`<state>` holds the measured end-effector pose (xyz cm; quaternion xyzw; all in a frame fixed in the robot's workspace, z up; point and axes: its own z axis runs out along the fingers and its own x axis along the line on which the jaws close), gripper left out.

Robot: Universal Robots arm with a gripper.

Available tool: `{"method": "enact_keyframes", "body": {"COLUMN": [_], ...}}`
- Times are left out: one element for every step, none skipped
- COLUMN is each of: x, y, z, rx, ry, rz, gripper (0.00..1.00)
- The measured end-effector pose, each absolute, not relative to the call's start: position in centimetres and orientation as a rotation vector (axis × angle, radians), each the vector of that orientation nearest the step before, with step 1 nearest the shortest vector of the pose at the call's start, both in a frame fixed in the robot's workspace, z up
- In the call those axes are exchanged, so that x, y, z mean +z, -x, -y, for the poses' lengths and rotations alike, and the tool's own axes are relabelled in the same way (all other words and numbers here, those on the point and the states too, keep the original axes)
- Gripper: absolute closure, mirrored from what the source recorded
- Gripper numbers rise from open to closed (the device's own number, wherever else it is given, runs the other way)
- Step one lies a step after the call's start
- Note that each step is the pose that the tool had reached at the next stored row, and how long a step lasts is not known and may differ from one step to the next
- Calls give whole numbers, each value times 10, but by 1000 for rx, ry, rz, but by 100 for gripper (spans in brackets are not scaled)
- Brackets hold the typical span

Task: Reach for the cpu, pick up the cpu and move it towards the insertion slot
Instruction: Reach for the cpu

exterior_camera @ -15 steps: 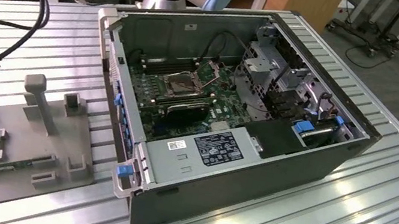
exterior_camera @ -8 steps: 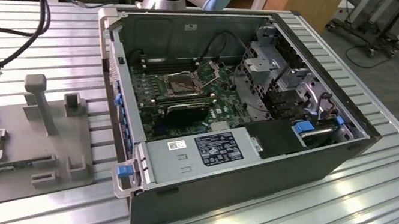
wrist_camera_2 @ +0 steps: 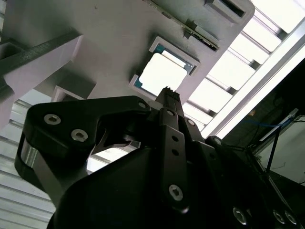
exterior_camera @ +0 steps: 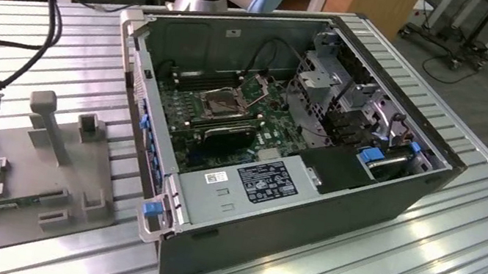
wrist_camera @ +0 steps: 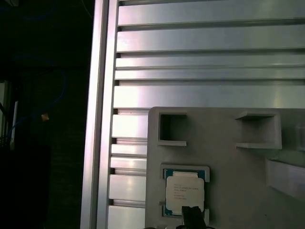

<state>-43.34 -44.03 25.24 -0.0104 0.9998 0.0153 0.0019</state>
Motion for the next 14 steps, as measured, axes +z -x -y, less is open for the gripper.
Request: {"method": "enact_keyframes", "body": {"x": [251, 249, 247, 246, 245, 244, 244, 244, 243, 243, 242, 242, 242, 242], "y": [433, 433, 433, 433, 433, 433, 434, 434, 434, 434, 435, 435, 435, 435], "z": [440, 440, 440, 440, 440, 440, 440, 440, 440, 440, 440, 440, 440, 440], "rx": [48, 48, 47, 47, 47, 47, 46, 46, 47, 47, 47, 47, 47, 46], "ry": [32, 33, 33, 32, 33, 33, 33, 33, 32, 32, 32, 33, 33, 33], "rz": [-3138, -3138, -3138, -3138, -3138, -3138, -3138, -3138, -3137, -3137, -3137, -3137, -3138, -3138], "gripper": [90, 90, 90, 90, 90, 90, 90, 90, 90, 90, 90, 90, 90, 90]}}
